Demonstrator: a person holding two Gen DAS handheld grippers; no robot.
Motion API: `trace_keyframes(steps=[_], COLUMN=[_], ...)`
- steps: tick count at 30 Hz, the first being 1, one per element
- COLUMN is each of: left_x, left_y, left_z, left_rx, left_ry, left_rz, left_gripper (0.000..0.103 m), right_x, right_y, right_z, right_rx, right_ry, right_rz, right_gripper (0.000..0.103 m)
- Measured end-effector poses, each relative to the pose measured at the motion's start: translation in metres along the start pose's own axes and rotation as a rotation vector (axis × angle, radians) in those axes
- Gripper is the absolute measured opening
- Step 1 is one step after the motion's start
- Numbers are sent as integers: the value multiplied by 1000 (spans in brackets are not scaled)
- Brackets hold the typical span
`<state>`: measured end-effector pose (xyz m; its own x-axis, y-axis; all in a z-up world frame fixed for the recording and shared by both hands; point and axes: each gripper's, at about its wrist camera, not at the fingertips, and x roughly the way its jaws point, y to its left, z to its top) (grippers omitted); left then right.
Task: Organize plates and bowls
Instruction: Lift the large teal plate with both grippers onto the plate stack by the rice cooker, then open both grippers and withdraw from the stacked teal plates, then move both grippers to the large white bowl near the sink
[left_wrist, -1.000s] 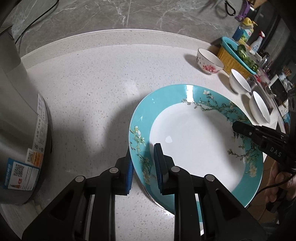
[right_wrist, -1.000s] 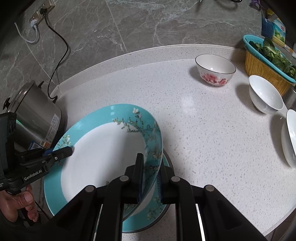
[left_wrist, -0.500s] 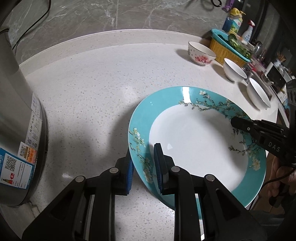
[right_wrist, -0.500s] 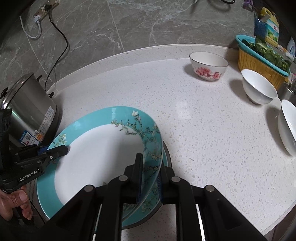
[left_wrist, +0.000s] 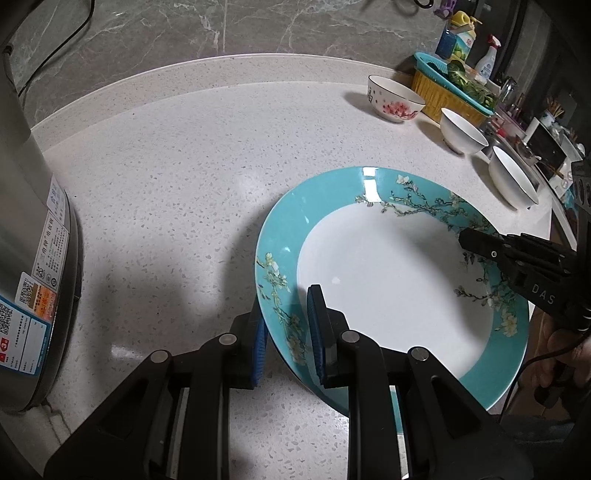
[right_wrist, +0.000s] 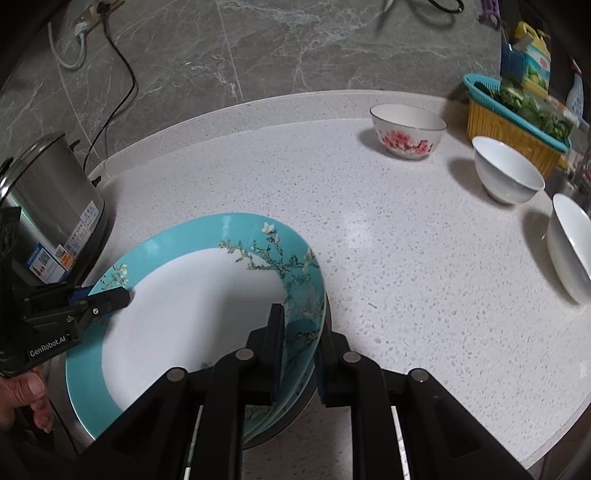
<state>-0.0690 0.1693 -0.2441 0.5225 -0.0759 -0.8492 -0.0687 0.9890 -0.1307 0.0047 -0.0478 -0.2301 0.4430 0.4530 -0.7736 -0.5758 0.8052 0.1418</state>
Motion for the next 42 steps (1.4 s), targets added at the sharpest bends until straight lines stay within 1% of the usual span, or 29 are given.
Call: trace_keyframes(steps=[4, 6, 9, 11, 13, 16, 17, 18, 19, 20, 21, 23, 25, 26, 27, 28, 30, 31, 32, 33, 34, 35, 37, 39, 41, 42], left_x=[6, 7, 7, 9, 11, 13, 14, 15, 15, 16, 16, 15, 11, 7, 1, -6, -23, -30, -35, -40, -43, -46, -47, -45, -37, -33], left_y=[0, -4, -4, -8, -12, -13, -13, -13, -12, -12, -10, -8, -6, -5, -4, -2, 0, -1, -3, -8, -14, -22, -38, -65, -97, -112], left_z=[-6, -7, -9, -8, -7, -4, -3, -3, -3, -3, -3, -3, -1, 0, 2, 6, 15, 22, 30, 37, 46, 57, 74, 90, 105, 110], left_rx=[0, 37, 43, 64, 78, 79, 77, 73, 65, 55, 46, 28, 13, 4, -9, -25, -60, -71, -79, -85, -90, -103, -122, -144, -140, -128], left_ry=[6, -1, -9, -6, -4, -2, 0, 3, 6, 12, 13, 10, 12, 12, 10, 1, -21, -26, -27, -22, -13, -5, 13, 46, 75, 78], left_rz=[-5, 11, 14, 27, 36, 33, 35, 34, 31, 27, 25, 18, 16, 15, 12, 6, -16, -29, -46, -64, -84, -118, -174, -230, -287, -300], left_gripper=[19, 20, 21, 25, 28, 29, 31, 42, 51, 64, 67, 67, 68, 70, 75, 76, 82, 85, 88, 88, 88, 88, 88, 88, 88, 89], right_x=[3, 6, 5, 6, 7, 9, 8, 8, 9, 9, 8, 4, 0, -3, -4, -8, -17, -23, -30, -38, -46, -51, -63, -72, -82, -88], right_y=[2, 3, 3, 4, 6, 7, 7, 6, 5, 5, 4, 3, 2, 1, 0, -3, -9, -14, -21, -31, -43, -52, -86, -121, -161, -185], right_z=[-3, -7, -7, -8, -8, -10, -11, -11, -11, -11, -11, -10, -8, -6, -5, -3, 1, 4, 6, 9, 13, 15, 23, 30, 36, 39], right_rx=[-26, -31, -40, -43, -56, -71, -66, -63, -61, -60, -58, -51, -50, -46, -40, -32, -17, -5, 13, 38, 72, 100, 196, 283, 367, 411], right_ry=[-7, -6, -17, -21, -25, -24, -30, -33, -30, -29, -36, -55, -76, -80, -81, -82, -85, -88, -95, -104, -105, -94, -52, -7, 37, 52], right_rz=[-7, -7, -8, -9, -24, -35, -33, -30, -32, -30, -25, -14, -3, 3, 7, 12, 11, 6, 2, 1, 1, 1, 22, 40, 45, 54], right_gripper=[18, 20, 20, 21, 23, 28, 28, 28, 30, 31, 33, 46, 53, 59, 63, 70, 72, 74, 79, 82, 87, 89, 89, 89, 89, 89])
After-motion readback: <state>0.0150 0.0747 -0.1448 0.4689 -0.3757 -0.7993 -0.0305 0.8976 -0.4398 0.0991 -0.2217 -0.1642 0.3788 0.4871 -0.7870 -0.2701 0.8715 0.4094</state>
